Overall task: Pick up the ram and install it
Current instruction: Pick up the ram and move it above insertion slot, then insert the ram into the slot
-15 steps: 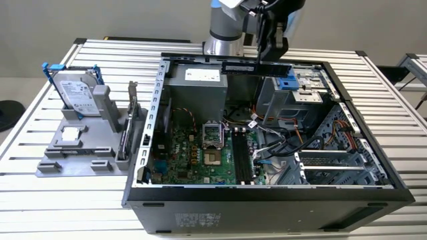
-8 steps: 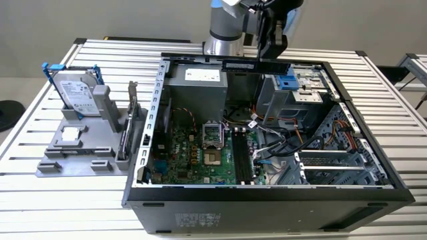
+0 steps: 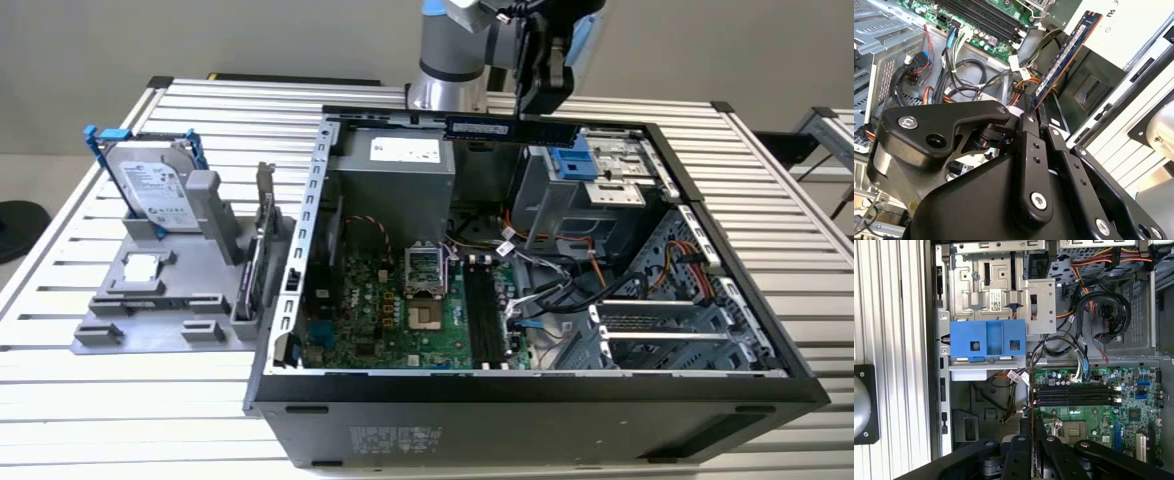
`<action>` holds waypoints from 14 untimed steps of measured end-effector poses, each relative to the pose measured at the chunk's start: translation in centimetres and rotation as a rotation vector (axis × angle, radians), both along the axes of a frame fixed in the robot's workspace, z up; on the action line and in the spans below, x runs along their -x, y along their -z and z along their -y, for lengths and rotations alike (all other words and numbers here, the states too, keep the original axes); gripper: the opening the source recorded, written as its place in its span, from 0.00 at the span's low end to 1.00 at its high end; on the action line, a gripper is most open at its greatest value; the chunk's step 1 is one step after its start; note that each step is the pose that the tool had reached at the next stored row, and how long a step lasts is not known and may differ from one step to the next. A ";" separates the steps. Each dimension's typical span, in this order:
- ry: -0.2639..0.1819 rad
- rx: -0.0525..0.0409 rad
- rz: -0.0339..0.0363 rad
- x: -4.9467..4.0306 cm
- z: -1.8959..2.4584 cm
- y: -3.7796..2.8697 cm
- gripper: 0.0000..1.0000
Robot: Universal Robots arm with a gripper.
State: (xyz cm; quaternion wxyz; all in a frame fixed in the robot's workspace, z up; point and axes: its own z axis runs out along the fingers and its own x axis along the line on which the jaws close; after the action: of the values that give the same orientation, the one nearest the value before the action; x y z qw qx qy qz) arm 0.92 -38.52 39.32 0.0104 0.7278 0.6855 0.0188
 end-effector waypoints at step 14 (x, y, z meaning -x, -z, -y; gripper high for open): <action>0.012 -0.0001 0.0000 0.00 0.00 0.00 0.00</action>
State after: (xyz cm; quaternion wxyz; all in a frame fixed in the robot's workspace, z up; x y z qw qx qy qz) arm 0.93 -38.52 39.31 0.0105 0.7320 0.6810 0.0188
